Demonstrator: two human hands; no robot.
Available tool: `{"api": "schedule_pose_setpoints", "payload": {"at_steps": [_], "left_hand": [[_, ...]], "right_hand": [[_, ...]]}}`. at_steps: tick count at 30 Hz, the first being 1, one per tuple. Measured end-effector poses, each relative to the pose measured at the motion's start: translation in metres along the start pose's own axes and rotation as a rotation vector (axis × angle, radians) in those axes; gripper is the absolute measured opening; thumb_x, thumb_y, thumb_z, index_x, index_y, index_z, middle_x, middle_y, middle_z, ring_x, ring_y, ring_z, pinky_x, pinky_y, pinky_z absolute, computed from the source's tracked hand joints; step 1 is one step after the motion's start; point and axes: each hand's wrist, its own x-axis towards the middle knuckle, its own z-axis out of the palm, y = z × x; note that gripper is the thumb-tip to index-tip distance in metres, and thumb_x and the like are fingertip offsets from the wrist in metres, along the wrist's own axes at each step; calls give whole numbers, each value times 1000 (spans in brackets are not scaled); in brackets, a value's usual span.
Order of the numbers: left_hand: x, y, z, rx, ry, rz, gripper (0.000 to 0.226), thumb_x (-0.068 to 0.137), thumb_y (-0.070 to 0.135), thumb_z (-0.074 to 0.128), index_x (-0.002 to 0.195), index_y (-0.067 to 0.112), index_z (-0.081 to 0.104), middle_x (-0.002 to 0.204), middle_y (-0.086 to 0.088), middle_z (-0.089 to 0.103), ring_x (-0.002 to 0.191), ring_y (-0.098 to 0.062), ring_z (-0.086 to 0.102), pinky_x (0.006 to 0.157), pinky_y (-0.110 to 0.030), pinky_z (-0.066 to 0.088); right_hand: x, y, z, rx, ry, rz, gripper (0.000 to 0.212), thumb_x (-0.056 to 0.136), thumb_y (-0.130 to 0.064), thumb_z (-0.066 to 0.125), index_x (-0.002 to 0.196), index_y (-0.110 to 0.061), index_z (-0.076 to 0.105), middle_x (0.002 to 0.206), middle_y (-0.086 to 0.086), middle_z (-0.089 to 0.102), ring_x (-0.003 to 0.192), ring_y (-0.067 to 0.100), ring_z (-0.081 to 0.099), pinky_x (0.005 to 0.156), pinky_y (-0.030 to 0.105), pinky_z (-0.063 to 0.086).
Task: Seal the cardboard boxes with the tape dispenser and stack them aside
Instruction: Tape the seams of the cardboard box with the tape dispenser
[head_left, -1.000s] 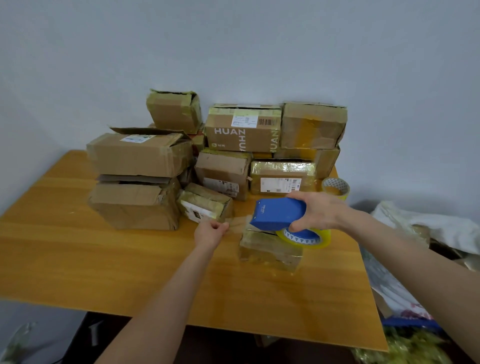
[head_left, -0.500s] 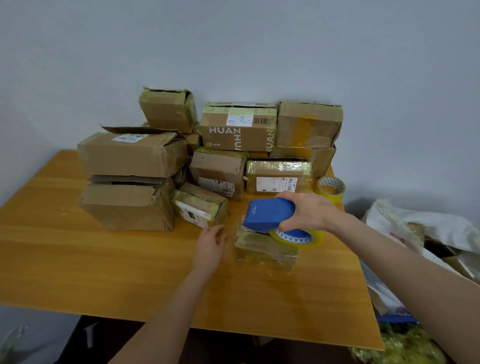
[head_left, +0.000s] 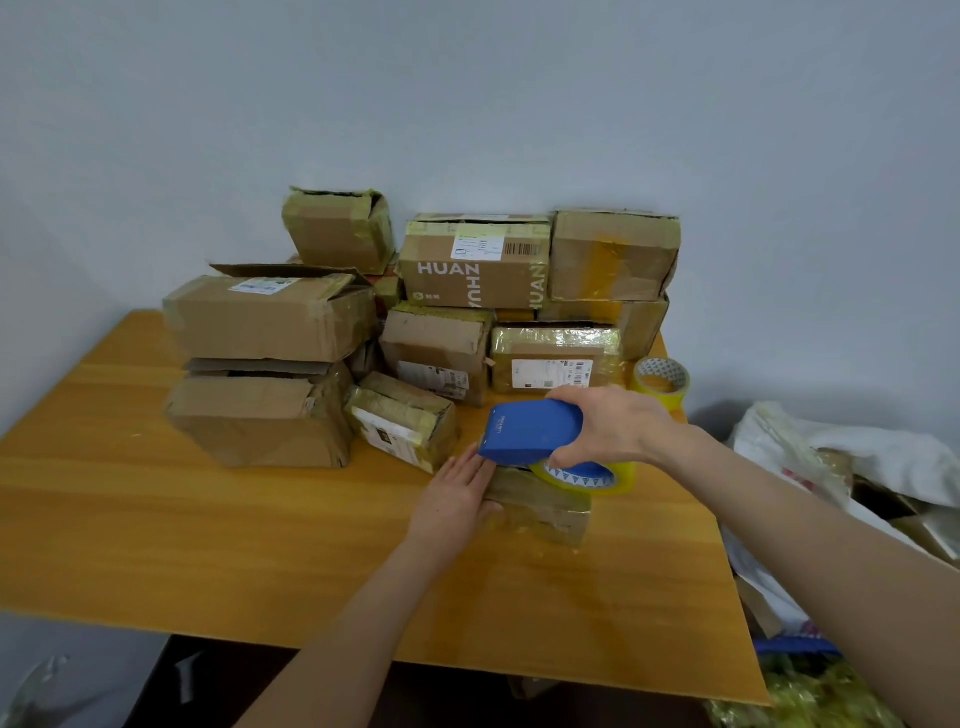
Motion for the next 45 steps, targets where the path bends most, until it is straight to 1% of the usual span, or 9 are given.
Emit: {"api": "schedule_pose_setpoints", "payload": {"at_steps": [5, 8, 13, 18, 22, 26, 32, 40, 45], "left_hand": [[0, 4, -1, 25, -37, -22, 65, 100, 43, 36, 154, 18, 9, 162, -1, 6, 149, -16, 0, 121, -33, 0], [0, -2, -5, 28, -54, -44, 68, 100, 41, 36, 153, 20, -1, 161, 2, -5, 148, -14, -4, 122, -34, 3], [3, 6, -9, 125, -59, -37, 70, 100, 45, 33, 153, 17, -3, 161, -2, -6, 148, -16, -7, 121, -36, -1], [4, 20, -8, 157, -65, -49, 82, 93, 58, 41, 153, 25, -5, 161, -6, -3, 148, -23, -8, 121, -44, 1], [12, 28, -10, 153, -63, 30, 76, 99, 43, 40, 151, 20, -11, 161, -4, -13, 147, -17, -11, 121, -36, -3], [11, 19, -8, 151, -85, 46, 70, 103, 32, 35, 149, 18, -16, 159, -3, -17, 147, -16, -12, 122, -36, 1], [14, 17, -6, 82, -37, 56, 64, 102, 23, 39, 153, 22, 1, 161, 2, -1, 148, -12, 0, 121, -32, 2], [14, 14, -8, 43, 20, 91, 61, 100, 21, 45, 153, 22, 14, 160, 3, 14, 147, -12, 13, 121, -29, 8], [14, 14, -13, 38, 49, 65, 65, 95, 24, 55, 152, 26, 22, 158, 6, 23, 145, -11, 23, 119, -26, 17]], "right_hand": [[-3, 3, -5, 11, -46, -10, 67, 69, -60, 69, 127, -39, 44, 107, -9, 56, 96, 18, 56, 75, 36, 53], [-9, 24, -17, -11, -91, 9, 62, 65, -61, 69, 119, -40, 48, 99, -11, 57, 90, 16, 58, 70, 33, 52], [-23, 61, -18, 39, -155, 104, 64, 56, -61, 71, 113, -39, 51, 100, -9, 60, 89, 17, 60, 79, 38, 54], [-27, 68, 13, 6, -129, 139, 66, 61, -59, 71, 117, -37, 46, 95, -11, 58, 85, 18, 58, 64, 31, 45], [-23, 70, 13, 35, -134, 136, 69, 58, -60, 69, 118, -35, 47, 96, -10, 59, 86, 17, 58, 71, 34, 52], [-20, 63, 20, 33, -103, 121, 71, 59, -63, 69, 121, -37, 45, 95, -12, 57, 87, 16, 57, 76, 36, 54], [-24, 72, 23, 24, -123, 97, 73, 66, -59, 69, 131, -39, 41, 104, -12, 57, 92, 17, 56, 75, 34, 51], [-41, 97, 9, 137, -196, 91, 67, 70, -47, 74, 128, -38, 44, 111, -8, 59, 101, 19, 59, 84, 36, 52], [-49, 101, 20, 103, -198, 127, 65, 69, -46, 74, 127, -37, 45, 99, -13, 58, 90, 15, 57, 71, 29, 47]]}}
